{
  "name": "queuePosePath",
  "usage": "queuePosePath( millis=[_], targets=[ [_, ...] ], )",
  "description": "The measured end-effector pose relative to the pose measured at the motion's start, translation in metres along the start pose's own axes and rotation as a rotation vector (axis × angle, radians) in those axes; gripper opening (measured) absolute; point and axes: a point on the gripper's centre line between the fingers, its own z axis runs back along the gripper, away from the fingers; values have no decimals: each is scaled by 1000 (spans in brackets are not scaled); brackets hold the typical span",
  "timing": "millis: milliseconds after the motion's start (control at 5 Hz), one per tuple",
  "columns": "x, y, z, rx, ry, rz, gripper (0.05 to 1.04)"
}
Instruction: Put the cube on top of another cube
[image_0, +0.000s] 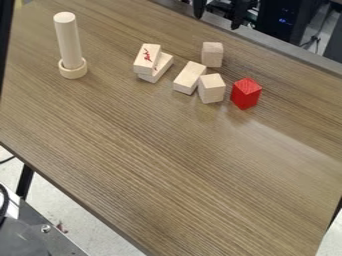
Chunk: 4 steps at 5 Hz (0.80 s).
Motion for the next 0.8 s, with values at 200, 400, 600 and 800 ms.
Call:
queuePosePath(
  millis=[200, 400, 600, 800],
  targets=[
    [-7, -1, -20, 7, 55, -3, 999],
    [-3, 1, -40, -1, 105, 23, 999],
    [7, 6, -42, -26, 121, 72, 999],
    [11, 12, -44, -40, 134, 131, 999]
  ],
)
